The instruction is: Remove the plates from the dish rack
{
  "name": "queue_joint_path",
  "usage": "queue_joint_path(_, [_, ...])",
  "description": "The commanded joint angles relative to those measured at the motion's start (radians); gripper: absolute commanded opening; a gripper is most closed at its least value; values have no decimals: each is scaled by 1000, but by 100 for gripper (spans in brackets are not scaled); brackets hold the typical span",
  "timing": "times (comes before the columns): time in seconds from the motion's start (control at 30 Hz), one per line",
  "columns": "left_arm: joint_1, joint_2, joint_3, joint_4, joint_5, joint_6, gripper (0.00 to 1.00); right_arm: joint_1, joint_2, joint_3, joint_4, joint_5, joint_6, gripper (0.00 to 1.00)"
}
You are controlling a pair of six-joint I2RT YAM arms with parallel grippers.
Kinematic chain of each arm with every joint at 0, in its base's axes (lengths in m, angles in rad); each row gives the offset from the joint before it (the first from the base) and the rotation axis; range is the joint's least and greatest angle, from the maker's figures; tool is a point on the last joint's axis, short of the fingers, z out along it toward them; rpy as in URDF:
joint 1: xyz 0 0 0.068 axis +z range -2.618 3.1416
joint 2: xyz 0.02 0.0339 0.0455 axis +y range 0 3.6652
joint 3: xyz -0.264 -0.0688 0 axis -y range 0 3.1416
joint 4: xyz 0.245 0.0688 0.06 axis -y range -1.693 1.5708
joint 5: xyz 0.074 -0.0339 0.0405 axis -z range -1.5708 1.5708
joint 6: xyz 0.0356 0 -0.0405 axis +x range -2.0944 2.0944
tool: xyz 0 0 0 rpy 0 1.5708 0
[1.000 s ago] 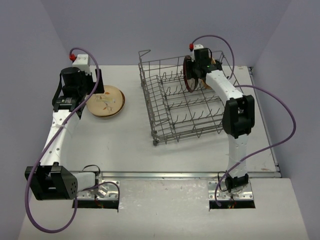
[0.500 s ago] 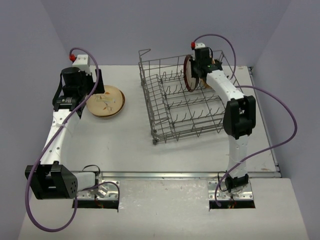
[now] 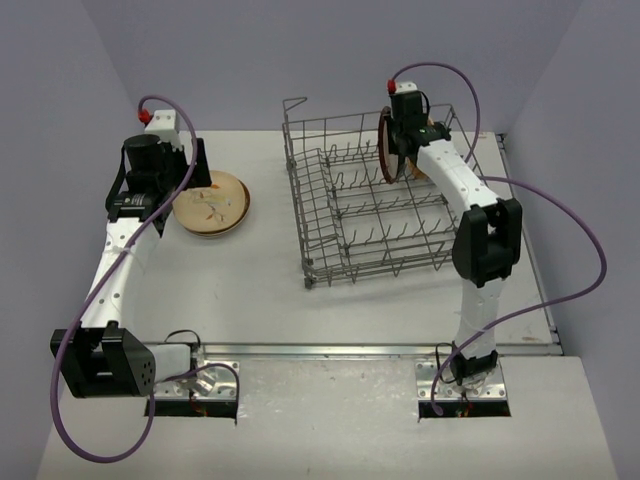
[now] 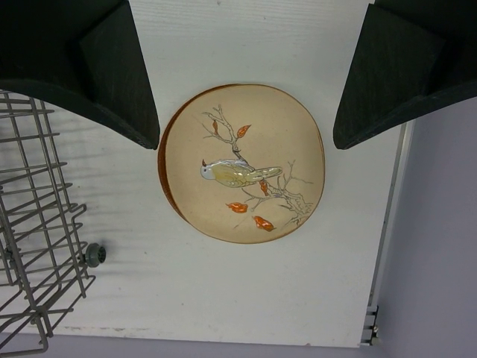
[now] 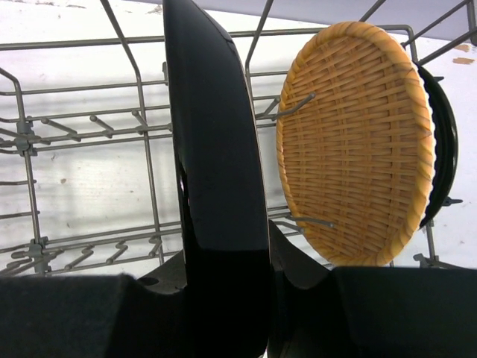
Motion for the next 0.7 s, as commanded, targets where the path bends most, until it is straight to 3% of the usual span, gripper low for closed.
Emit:
queue_joint_path(0.0, [-6, -22, 50, 22, 8, -21, 100, -12, -177, 30, 185, 143, 4, 0])
queue_joint_path(0.4, [-6, -24, 85, 11, 24, -25, 100, 22, -275, 86, 246, 131, -73, 0])
queue_joint_path(0.57, [-6, -24, 99, 2, 99, -24, 100, 24, -382, 23, 223, -29, 17, 0])
queue_joint_path(0.67, [-5, -29, 112, -2, 231, -20, 100, 22, -448, -25, 204, -157, 93, 0])
